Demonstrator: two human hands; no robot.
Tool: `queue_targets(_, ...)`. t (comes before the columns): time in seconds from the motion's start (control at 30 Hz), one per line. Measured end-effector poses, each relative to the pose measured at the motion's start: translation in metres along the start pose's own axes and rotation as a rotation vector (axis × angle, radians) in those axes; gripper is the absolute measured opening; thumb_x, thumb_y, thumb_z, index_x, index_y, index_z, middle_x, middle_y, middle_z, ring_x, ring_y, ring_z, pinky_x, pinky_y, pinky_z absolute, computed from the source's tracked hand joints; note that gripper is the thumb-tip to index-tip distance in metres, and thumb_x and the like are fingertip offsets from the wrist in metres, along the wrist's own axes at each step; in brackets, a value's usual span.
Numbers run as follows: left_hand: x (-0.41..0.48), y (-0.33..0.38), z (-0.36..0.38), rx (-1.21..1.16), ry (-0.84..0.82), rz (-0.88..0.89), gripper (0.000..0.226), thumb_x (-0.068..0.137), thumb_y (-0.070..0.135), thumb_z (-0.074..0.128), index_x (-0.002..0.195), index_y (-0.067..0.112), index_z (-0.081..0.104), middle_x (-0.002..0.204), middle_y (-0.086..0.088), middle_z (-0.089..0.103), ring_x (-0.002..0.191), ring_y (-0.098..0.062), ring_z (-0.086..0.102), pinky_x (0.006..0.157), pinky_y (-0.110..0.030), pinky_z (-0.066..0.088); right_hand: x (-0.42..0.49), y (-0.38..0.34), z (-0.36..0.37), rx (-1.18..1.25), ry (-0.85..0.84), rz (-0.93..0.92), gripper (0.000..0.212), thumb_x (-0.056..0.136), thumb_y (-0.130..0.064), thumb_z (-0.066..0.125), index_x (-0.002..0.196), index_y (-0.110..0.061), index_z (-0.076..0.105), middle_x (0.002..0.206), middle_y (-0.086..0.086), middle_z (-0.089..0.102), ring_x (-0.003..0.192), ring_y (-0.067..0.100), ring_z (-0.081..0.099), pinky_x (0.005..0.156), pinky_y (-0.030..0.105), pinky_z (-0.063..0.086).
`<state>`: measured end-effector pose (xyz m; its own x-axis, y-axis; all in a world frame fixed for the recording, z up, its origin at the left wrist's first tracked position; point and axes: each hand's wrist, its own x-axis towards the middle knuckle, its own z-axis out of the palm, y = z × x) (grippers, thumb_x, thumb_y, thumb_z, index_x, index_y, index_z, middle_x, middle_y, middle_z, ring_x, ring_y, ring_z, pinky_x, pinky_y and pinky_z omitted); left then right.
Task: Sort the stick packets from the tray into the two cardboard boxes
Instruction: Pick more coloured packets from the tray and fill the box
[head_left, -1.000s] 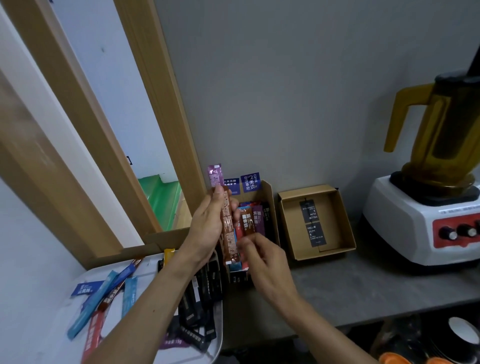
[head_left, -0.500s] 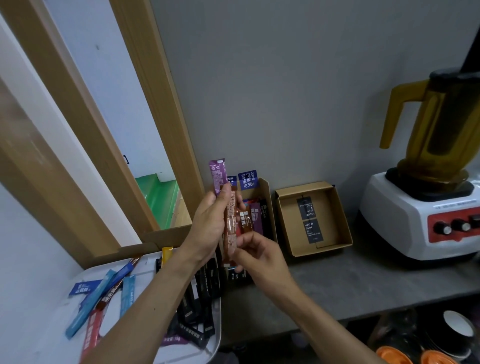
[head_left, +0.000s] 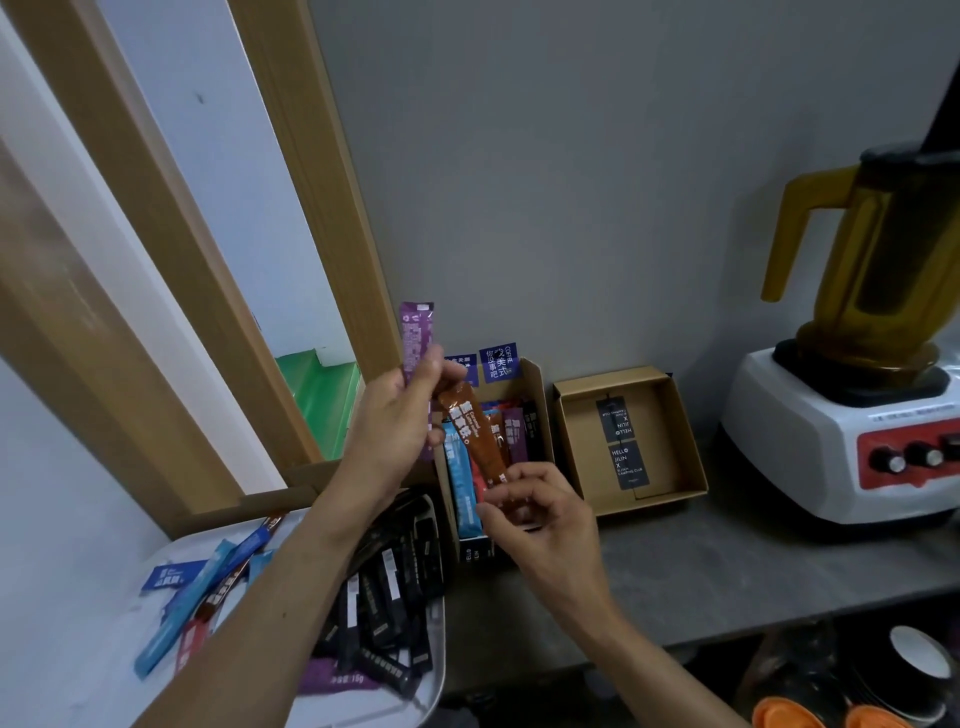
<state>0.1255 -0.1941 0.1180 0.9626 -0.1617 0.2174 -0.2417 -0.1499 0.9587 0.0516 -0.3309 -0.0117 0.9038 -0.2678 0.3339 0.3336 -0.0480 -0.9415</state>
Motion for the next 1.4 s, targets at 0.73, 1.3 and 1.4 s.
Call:
queue_targets(0.73,0.021,-0.005,0.007,0.383,-0.005,0.158,0.017,0.084,0.028,0.082,0.09,0.033,0.067,0.087,0.012,0.075,0.08,0.005,0.071,0.071,-0.021,0.056,0.017,0.002,-0.003,-0.132,-0.025,0.205,0.024,0.089,-0.024,0.079,0.11,-0.022,0.067,0.102,-0.004,0.076,0.095,0.007,0.074,0.078,0.03,0.064)
queue_targets(1.3,0.002,-0.012,-0.007,-0.278,-0.018,-0.069,0.023,0.109,0.015,0.043,0.131,0.013,0.052,0.103,-0.008,0.079,0.1,-0.023,0.076,0.087,-0.038,0.059,0.031,0.039,0.029,-0.738,-0.043,0.106,0.02,0.087,-0.043,0.078,0.092,-0.035,0.06,0.1,-0.011,0.072,0.094,0.006,0.069,0.081,0.03,0.061)
queue_targets(1.4,-0.001,-0.016,-0.005,-0.343,-0.064,-0.107,0.028,0.109,0.011,0.042,0.137,0.009,0.047,0.109,-0.014,0.077,0.105,-0.028,0.075,0.092,-0.043,0.058,0.03,0.035,0.028,-0.688,-0.026,0.088,0.02,0.086,-0.047,0.076,0.091,-0.034,0.062,0.091,-0.011,0.07,0.083,0.002,0.069,0.075,0.032,0.062)
